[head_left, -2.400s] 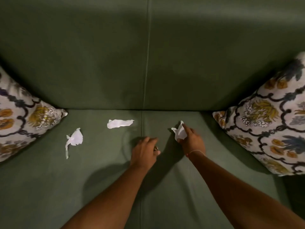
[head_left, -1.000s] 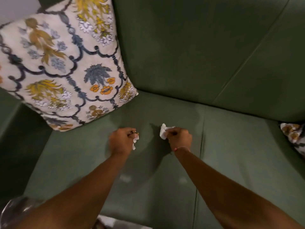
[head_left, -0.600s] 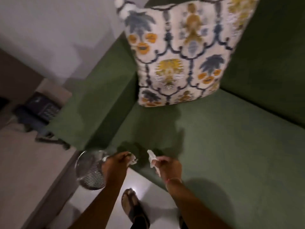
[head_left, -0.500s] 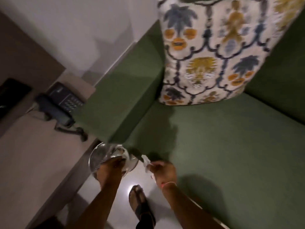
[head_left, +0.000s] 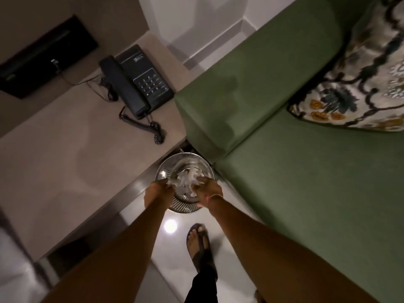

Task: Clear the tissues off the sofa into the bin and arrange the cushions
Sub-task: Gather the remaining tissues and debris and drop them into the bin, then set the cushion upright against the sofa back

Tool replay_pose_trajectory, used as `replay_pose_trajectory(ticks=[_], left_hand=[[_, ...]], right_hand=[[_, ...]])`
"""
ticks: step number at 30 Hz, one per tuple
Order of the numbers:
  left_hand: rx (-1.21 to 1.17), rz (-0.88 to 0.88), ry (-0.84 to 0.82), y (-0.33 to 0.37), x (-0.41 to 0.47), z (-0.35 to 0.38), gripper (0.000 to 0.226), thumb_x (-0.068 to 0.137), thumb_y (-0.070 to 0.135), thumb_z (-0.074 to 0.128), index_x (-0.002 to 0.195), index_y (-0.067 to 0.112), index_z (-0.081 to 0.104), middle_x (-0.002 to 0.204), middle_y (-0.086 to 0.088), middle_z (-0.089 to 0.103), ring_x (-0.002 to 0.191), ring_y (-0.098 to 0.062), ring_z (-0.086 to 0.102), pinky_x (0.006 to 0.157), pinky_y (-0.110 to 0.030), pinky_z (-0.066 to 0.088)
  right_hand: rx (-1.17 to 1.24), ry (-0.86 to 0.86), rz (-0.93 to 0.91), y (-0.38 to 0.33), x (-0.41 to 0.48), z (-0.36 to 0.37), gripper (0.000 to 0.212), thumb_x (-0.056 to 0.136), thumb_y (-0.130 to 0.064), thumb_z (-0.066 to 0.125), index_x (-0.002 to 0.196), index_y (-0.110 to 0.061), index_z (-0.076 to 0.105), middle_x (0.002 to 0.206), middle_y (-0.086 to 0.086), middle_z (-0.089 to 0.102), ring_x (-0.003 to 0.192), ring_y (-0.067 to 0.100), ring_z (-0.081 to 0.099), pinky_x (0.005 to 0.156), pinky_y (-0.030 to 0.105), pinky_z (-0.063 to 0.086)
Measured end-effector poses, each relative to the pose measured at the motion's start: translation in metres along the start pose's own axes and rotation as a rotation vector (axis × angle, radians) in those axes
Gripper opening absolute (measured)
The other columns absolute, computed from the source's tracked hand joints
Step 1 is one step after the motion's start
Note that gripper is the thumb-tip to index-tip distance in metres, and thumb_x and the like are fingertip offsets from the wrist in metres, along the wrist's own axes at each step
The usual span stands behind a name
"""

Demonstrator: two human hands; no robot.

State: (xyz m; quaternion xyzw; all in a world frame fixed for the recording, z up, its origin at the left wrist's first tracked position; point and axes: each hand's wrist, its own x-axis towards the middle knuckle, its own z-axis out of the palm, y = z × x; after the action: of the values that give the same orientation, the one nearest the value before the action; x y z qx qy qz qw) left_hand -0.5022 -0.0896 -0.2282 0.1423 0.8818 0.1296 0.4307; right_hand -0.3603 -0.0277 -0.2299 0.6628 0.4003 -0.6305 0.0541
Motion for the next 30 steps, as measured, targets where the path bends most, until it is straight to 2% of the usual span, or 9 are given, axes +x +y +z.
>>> replay_pose_trajectory(ticks=[2, 7, 10, 12, 15, 22, 24, 26, 30], left_hand=[[0.082, 0.062, 0.067, -0.004, -0.008, -0.005, 0.036, 0.083, 0.031, 0.064, 0.118, 0.026, 0.067, 0.116, -0.010, 0.071, 0.097, -0.031, 0.068, 0.081, -0.032, 0.053], [0.188, 0.148, 0.030, 0.004, -0.051, -0.025, 0.033, 0.086, 0.020, 0.058, 0.118, 0.020, 0.068, 0.117, -0.015, 0.070, 0.105, -0.034, 0.065, 0.091, -0.040, 0.051], [0.311, 0.238, 0.004, 0.031, -0.094, -0.032, 0.031, 0.088, 0.025, 0.054, 0.115, 0.021, 0.068, 0.116, -0.014, 0.071, 0.104, -0.033, 0.066, 0.088, -0.040, 0.052], [0.320, 0.289, -0.028, 0.062, -0.127, -0.030, 0.034, 0.088, 0.028, 0.056, 0.120, 0.026, 0.066, 0.120, -0.011, 0.070, 0.108, -0.032, 0.065, 0.092, -0.040, 0.052], [0.302, 0.329, -0.068, 0.109, -0.171, -0.017, 0.037, 0.086, 0.031, 0.062, 0.123, 0.026, 0.064, 0.124, -0.006, 0.069, 0.112, -0.029, 0.063, 0.100, -0.040, 0.048], [0.268, 0.503, -0.051, 0.237, -0.259, 0.034, 0.060, 0.078, 0.030, 0.070, 0.135, 0.025, 0.052, 0.129, -0.010, 0.064, 0.116, -0.033, 0.061, 0.100, -0.039, 0.047], [0.228, 0.529, -0.068, 0.276, -0.277, 0.052, 0.071, 0.077, 0.030, 0.072, 0.141, 0.023, 0.043, 0.136, -0.013, 0.059, 0.122, -0.033, 0.057, 0.103, -0.040, 0.044], [0.163, 0.528, -0.103, 0.312, -0.286, 0.065, 0.077, 0.078, 0.030, 0.072, 0.146, 0.022, 0.036, 0.144, -0.013, 0.051, 0.128, -0.033, 0.052, 0.108, -0.041, 0.041], [0.087, 0.504, -0.126, 0.373, -0.283, 0.089, 0.068, 0.081, 0.029, 0.064, 0.144, 0.020, 0.038, 0.145, -0.014, 0.049, 0.130, -0.037, 0.048, 0.108, -0.044, 0.039]], right_hand=[[-0.051, 0.069, -0.024, 0.002, -0.005, -0.001, 0.030, 0.083, -0.024, 0.068, 0.113, -0.024, 0.069, 0.130, 0.008, 0.064, 0.117, 0.031, 0.060, 0.103, 0.041, 0.049], [-0.104, 0.044, -0.086, 0.008, -0.043, -0.031, 0.031, 0.083, -0.026, 0.068, 0.113, -0.021, 0.068, 0.123, 0.008, 0.068, 0.118, 0.027, 0.060, 0.106, 0.036, 0.045], [-0.166, 0.062, -0.172, 0.005, -0.077, -0.069, 0.031, 0.083, -0.025, 0.066, 0.113, -0.021, 0.068, 0.119, 0.008, 0.071, 0.113, 0.031, 0.063, 0.096, 0.032, 0.048], [-0.190, 0.073, -0.225, 0.001, -0.100, -0.106, 0.028, 0.085, -0.025, 0.064, 0.112, -0.020, 0.068, 0.118, 0.010, 0.071, 0.111, 0.033, 0.063, 0.091, 0.030, 0.048], [-0.219, 0.139, -0.240, -0.005, -0.135, -0.170, 0.035, 0.086, -0.029, 0.063, 0.121, -0.024, 0.065, 0.123, 0.008, 0.069, 0.116, 0.031, 0.061, 0.098, 0.032, 0.046], [-0.022, 0.355, -0.325, -0.009, -0.186, -0.350, 0.039, 0.086, -0.023, 0.065, 0.125, -0.019, 0.062, 0.124, 0.011, 0.068, 0.116, 0.032, 0.061, 0.101, 0.037, 0.046], [0.073, 0.421, -0.351, -0.012, -0.193, -0.404, 0.046, 0.086, -0.017, 0.065, 0.130, -0.016, 0.054, 0.125, 0.016, 0.065, 0.117, 0.037, 0.059, 0.103, 0.046, 0.046], [0.170, 0.468, -0.393, -0.018, -0.194, -0.448, 0.062, 0.083, -0.007, 0.069, 0.139, -0.007, 0.042, 0.135, 0.020, 0.057, 0.125, 0.038, 0.053, 0.107, 0.050, 0.042], [0.249, 0.541, -0.435, -0.029, -0.180, -0.515, 0.093, 0.071, 0.000, 0.078, 0.148, -0.008, 0.027, 0.145, 0.014, 0.046, 0.132, 0.032, 0.046, 0.110, 0.049, 0.040]])
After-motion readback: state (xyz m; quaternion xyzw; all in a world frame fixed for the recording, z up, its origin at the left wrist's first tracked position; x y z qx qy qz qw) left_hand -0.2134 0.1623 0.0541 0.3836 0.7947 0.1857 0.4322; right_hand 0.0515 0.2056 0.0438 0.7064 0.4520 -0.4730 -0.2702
